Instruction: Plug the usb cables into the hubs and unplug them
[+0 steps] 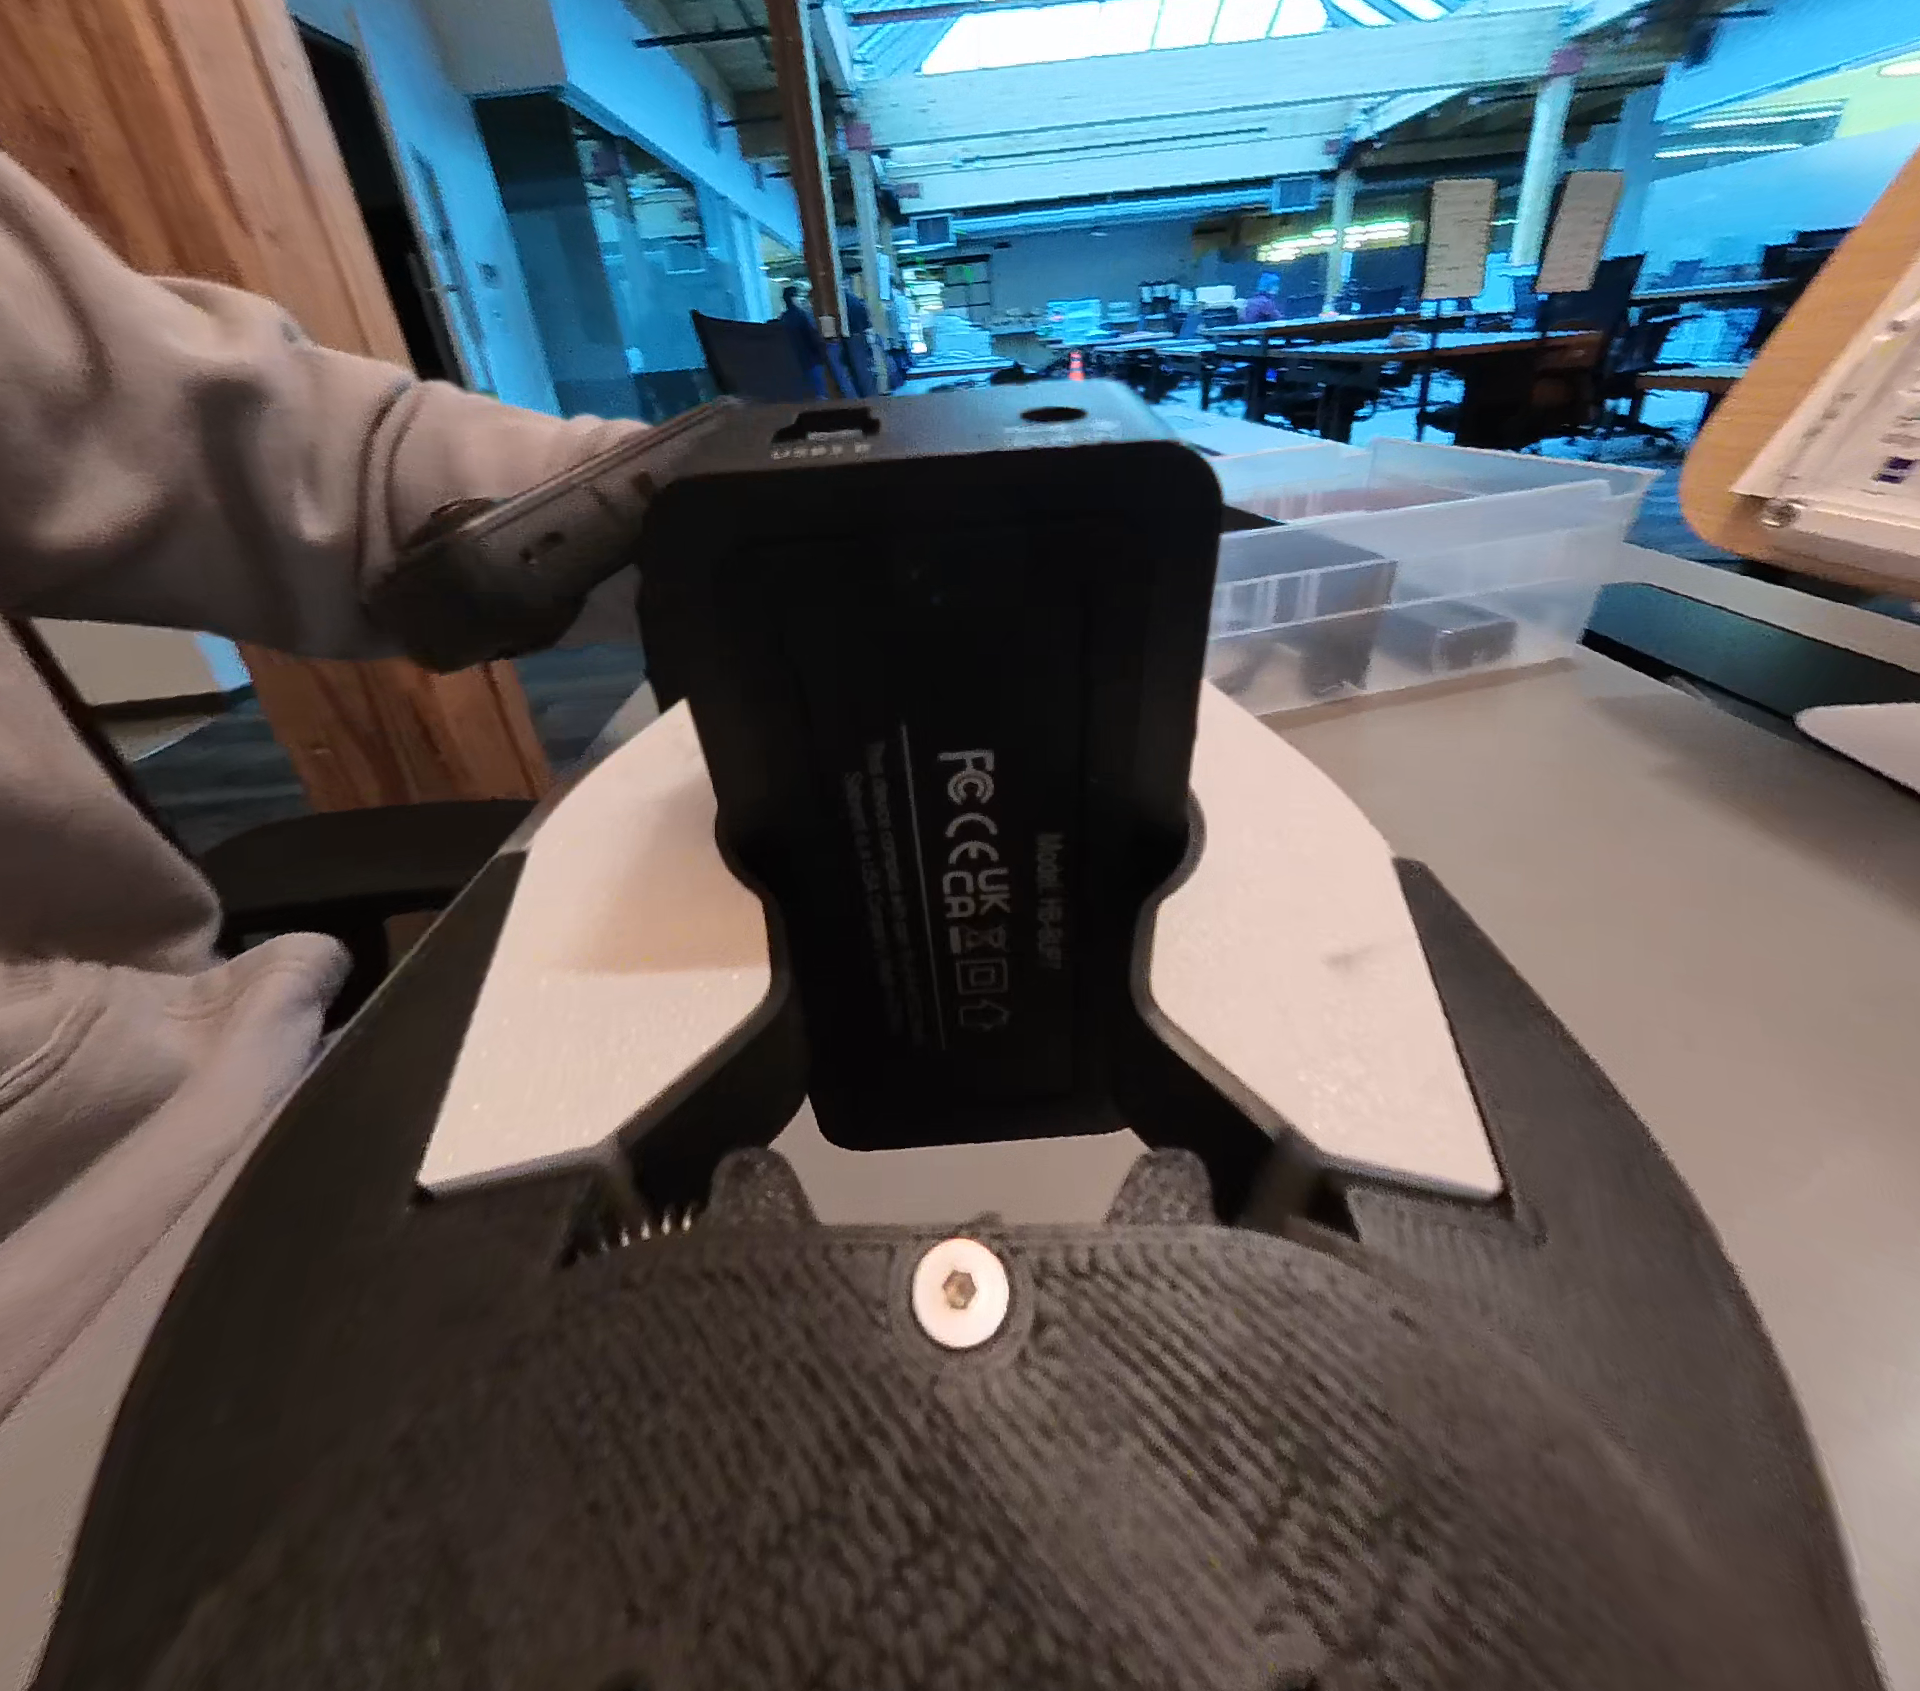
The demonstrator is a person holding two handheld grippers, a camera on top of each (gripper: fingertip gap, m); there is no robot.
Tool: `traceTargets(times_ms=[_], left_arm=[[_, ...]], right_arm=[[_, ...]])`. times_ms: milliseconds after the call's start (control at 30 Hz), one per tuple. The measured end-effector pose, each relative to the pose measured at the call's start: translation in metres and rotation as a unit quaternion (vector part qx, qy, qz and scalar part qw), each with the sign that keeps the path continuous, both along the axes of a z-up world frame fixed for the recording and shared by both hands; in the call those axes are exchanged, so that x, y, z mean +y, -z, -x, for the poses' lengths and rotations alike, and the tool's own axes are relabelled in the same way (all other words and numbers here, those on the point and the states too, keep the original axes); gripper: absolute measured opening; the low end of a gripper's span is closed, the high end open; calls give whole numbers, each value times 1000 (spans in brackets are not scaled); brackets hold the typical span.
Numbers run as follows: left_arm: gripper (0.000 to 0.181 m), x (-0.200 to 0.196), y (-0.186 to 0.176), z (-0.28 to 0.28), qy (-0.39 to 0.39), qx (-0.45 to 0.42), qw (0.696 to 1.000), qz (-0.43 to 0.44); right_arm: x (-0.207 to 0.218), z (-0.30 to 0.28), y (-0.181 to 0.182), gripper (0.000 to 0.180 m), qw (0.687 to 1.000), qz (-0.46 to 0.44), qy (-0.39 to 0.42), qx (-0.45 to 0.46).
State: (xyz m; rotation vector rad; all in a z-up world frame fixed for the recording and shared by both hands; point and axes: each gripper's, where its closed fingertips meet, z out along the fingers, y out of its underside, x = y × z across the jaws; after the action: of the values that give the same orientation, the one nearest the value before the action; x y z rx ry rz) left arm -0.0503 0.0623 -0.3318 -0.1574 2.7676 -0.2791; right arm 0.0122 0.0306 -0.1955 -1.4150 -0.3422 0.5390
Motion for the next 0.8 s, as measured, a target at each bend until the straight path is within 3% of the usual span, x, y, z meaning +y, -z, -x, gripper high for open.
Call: traceTargets(times_ms=[33, 133, 267, 400, 533, 800], left_arm=[[6, 4, -4, -11, -15, -42, 999, -10], [6, 22, -29, -48, -70, -219, 971, -62], [6, 38, -80, -68, -108, -416, 877, -215], [6, 27, -116, -70, -156, -504, 814, -240], [6, 13, -136, -75, -192, -546, 776, -249], [6, 5, -133, -86, -225, -586, 742, -235]], right_arm=[[1, -2, 1, 74, 1000, 1, 7, 0], [4, -6, 2, 74, 1000, 1, 23, 1], [4, -7, 1, 74, 1000, -2, 20, 15], [2, -6, -1, 74, 999, -9, -2, 48], [0, -4, -6, 74, 996, -17, -24, 86], [3, 0, -4, 75, 993, -10, -33, 109]])
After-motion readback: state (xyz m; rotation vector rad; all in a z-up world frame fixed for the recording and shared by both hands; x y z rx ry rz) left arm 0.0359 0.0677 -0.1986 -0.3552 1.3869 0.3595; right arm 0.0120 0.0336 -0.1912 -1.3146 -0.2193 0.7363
